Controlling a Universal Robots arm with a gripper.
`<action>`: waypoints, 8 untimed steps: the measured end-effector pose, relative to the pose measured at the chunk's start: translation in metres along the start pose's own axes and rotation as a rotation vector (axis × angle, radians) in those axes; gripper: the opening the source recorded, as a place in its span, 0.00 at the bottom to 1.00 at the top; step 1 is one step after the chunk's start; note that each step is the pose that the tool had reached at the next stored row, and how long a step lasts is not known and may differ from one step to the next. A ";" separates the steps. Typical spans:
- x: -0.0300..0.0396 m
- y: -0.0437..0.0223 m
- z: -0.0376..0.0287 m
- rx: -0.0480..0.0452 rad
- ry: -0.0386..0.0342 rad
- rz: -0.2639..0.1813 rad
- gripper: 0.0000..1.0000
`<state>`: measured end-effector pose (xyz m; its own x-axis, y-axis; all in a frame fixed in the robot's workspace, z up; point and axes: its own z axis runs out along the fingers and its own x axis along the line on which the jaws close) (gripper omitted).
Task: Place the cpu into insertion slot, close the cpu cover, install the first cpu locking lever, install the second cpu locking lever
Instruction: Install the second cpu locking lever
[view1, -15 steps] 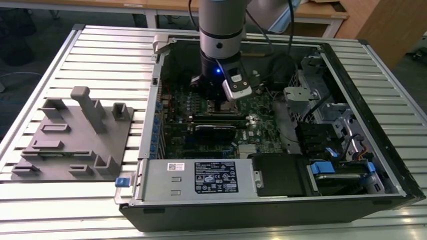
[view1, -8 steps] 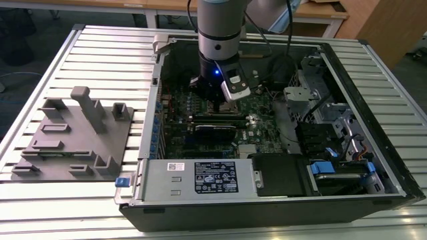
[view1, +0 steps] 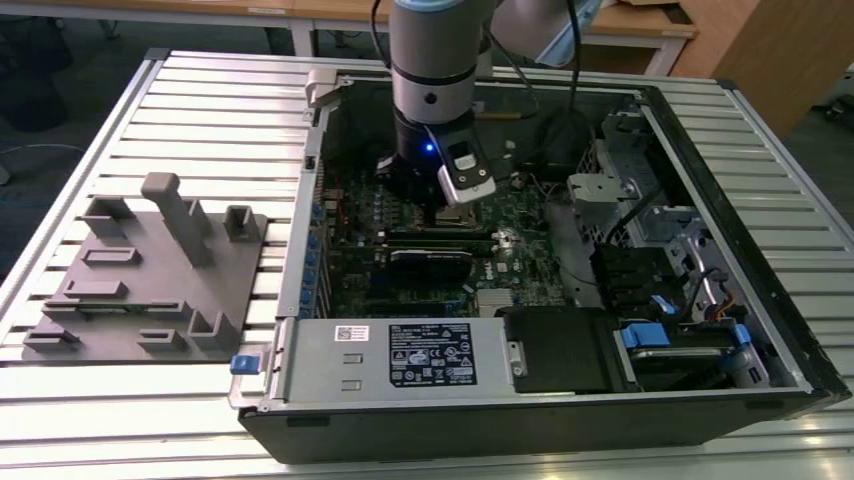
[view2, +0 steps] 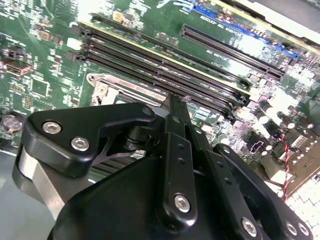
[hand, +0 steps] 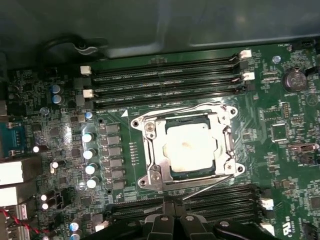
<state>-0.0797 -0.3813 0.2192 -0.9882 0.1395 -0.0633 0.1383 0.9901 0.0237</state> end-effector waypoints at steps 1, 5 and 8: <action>0.0012 -0.0002 0.0005 -0.0001 0.0000 0.000 0.10; 0.0040 -0.0005 0.0032 -0.0002 -0.0001 0.000 0.10; 0.0054 -0.0008 0.0075 -0.0001 0.0000 0.000 0.10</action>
<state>-0.0846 -0.3813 0.2113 -0.9882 0.1395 -0.0633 0.1383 0.9901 0.0237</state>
